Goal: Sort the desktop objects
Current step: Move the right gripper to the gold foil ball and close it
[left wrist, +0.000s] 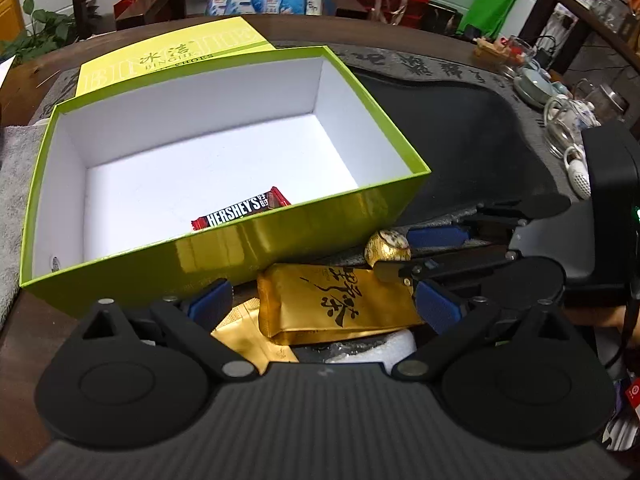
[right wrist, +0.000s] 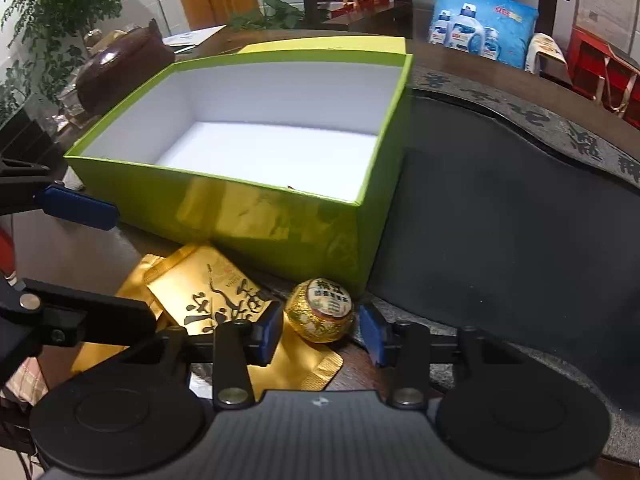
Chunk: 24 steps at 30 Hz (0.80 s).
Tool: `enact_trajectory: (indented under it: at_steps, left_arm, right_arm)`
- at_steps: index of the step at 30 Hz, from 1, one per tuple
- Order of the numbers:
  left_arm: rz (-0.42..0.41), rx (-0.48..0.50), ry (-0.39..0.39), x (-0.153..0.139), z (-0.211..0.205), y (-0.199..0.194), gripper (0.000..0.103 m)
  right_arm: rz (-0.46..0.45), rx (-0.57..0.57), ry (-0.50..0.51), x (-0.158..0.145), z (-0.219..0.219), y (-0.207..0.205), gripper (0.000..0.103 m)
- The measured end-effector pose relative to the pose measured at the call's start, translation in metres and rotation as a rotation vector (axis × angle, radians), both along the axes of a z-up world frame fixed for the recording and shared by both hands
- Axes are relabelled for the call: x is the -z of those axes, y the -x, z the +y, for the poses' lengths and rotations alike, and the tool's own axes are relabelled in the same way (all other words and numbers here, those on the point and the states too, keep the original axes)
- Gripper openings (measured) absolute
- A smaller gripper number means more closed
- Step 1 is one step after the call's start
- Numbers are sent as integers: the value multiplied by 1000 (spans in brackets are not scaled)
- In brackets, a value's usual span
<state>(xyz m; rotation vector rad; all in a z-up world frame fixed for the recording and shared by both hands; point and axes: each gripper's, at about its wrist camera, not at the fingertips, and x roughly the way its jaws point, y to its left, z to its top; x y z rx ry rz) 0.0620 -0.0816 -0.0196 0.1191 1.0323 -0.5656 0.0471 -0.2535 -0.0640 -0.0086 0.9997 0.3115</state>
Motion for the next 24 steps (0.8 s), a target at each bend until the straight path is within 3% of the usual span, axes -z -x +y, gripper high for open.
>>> enact_trajectory:
  at_steps: [9,11,24]
  left_arm:
    - [40,-50,18,4,-3,-13,99]
    - [49,-56,34,4,-6,-15,99]
    - [117,17,129,9,-40,-24,99]
  right_arm:
    - [-20,-15,-41,7,-4,3,43]
    - [-24,-11,-58,9,-7,4,38]
    - [-164,-80,-129,2,-10,34,38]
